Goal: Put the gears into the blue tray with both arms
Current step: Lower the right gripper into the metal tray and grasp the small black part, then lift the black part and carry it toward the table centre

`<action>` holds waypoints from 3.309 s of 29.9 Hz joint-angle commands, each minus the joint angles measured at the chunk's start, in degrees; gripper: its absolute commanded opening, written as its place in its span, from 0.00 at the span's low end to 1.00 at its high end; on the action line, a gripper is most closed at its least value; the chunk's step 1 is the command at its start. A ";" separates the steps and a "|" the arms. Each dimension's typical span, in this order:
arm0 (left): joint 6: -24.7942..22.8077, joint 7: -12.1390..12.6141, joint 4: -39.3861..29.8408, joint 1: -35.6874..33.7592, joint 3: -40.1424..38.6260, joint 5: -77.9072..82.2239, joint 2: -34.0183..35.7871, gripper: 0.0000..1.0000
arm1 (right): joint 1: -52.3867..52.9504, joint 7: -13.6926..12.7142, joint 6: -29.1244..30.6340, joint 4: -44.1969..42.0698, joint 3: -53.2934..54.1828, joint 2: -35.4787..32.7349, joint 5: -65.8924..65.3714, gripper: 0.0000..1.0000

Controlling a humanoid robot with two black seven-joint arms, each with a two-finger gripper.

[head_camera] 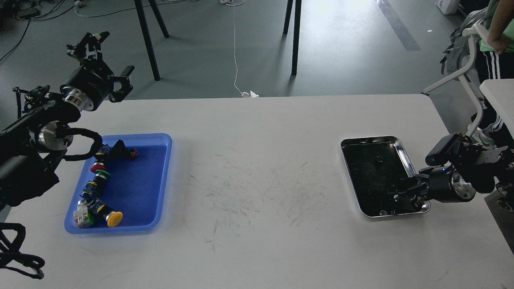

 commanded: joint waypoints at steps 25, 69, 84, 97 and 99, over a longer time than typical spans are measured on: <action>0.00 -0.17 0.09 0.08 0.00 -0.09 0.02 0.98 | -1.58 0.01 -0.81 -2.43 0.00 2.55 0.06 0.38; 0.00 0.00 -0.26 -0.01 0.44 0.09 2.22 0.99 | 14.69 1.59 -12.66 -4.98 6.59 34.97 24.05 0.03; 0.00 0.00 -0.62 -0.01 0.27 0.09 4.15 0.99 | -0.07 2.82 -22.22 -11.82 10.73 39.90 21.16 0.02; 0.00 0.00 -0.97 -0.09 0.62 0.09 5.38 0.99 | -8.35 3.70 -22.22 -17.02 11.60 39.90 14.48 0.02; 0.00 0.00 -1.41 -0.09 0.62 0.09 5.56 0.99 | -8.96 3.70 -22.22 -16.93 11.69 39.90 13.16 0.02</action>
